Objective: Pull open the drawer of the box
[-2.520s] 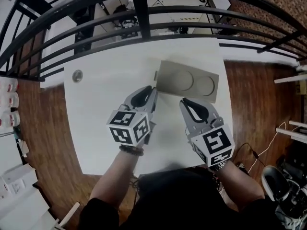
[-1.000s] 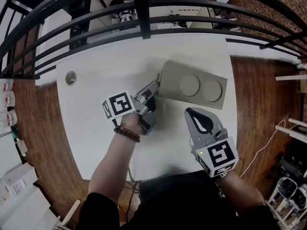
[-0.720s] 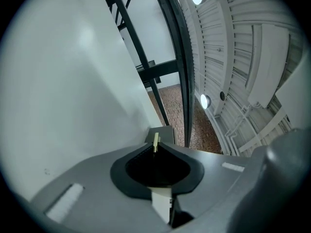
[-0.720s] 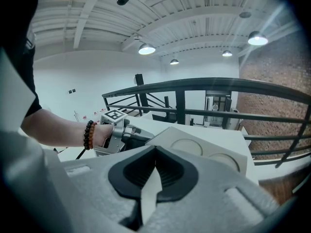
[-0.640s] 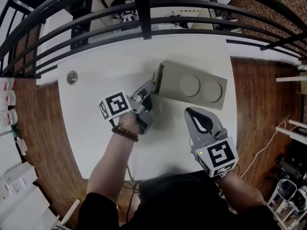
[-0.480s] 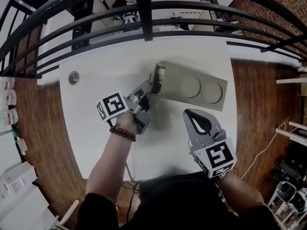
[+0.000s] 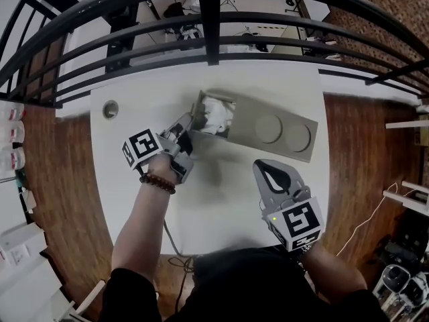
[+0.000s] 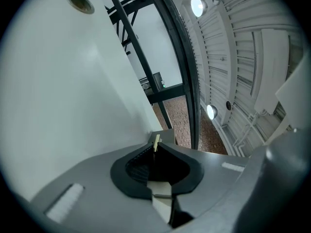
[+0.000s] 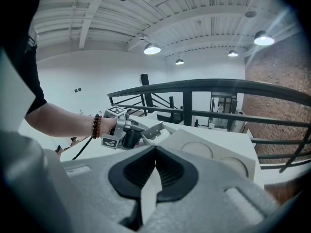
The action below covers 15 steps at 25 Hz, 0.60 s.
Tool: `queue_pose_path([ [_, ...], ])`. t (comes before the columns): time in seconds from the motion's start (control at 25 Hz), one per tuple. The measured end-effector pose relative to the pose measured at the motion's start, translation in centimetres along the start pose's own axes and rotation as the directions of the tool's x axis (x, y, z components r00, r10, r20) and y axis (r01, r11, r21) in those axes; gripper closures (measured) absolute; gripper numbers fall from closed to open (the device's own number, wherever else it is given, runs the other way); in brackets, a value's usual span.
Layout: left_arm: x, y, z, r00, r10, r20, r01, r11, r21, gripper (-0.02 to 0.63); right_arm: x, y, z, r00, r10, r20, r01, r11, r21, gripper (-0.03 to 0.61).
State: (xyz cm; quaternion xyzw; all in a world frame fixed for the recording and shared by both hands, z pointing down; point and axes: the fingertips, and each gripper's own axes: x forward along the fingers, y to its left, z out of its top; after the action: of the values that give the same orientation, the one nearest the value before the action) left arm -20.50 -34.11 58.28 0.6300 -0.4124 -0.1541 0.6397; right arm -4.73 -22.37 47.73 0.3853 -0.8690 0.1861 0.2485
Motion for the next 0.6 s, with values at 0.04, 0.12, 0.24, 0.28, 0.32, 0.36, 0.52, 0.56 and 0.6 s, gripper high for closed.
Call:
queue_pose_path([
  [0.04, -0.3, 0.2, 0.4, 1.0, 0.004, 0.008, -0.004, 1.0, 0.001, 0.569, 0.0, 0.3, -0.1, 1.0, 0.004, -0.001, -0.004, 1.0, -0.003, 0.586],
  [0.12, -0.9, 0.4, 1.3, 1.0, 0.009, 0.03, -0.009, 1.0, -0.004, 0.569, 0.0, 0.8, 0.2, 1.0, 0.012, 0.006, -0.012, 1.0, -0.011, 0.586],
  [0.24, -1.8, 1.0, 2.6, 0.998, 0.011, 0.062, -0.01, 1.0, -0.017, 0.571, 0.0, 1.2, 0.1, 1.0, 0.014, 0.009, -0.014, 1.0, -0.015, 0.586],
  [0.28, -2.1, 1.1, 3.0, 0.997, 0.013, 0.071, -0.011, 1.0, -0.02, 0.571, 0.0, 1.2, 0.0, 1.0, 0.011, 0.006, -0.011, 1.0, -0.016, 0.586],
  [0.32, -2.4, 1.2, 3.4, 0.997, 0.015, 0.081, -0.013, 1.0, -0.022, 0.571, -0.1, 1.1, -0.1, 1.0, 0.008, 0.003, -0.008, 1.0, -0.016, 0.586],
  [0.36, -2.6, 1.3, 3.7, 0.996, 0.017, 0.09, -0.015, 1.0, -0.024, 0.57, -0.2, 1.0, -0.2, 1.0, 0.006, 0.002, -0.006, 1.0, -0.017, 0.586],
  [0.52, -3.2, 1.8, 5.2, 0.993, 0.027, 0.113, -0.024, 0.999, -0.031, 0.571, 0.0, 0.7, -0.1, 1.0, 0.004, -0.005, -0.004, 1.0, -0.015, 0.586],
  [0.56, -3.3, 1.9, 5.6, 0.993, 0.028, 0.115, -0.025, 0.999, -0.032, 0.571, 0.1, 0.8, 0.0, 1.0, 0.004, -0.011, -0.004, 1.0, -0.016, 0.586],
  [0.6, -3.5, 2.0, 6.0, 0.993, 0.03, 0.117, -0.026, 0.999, -0.033, 0.571, 0.2, 0.9, 0.1, 1.0, 0.003, -0.016, -0.004, 1.0, -0.018, 0.586],
])
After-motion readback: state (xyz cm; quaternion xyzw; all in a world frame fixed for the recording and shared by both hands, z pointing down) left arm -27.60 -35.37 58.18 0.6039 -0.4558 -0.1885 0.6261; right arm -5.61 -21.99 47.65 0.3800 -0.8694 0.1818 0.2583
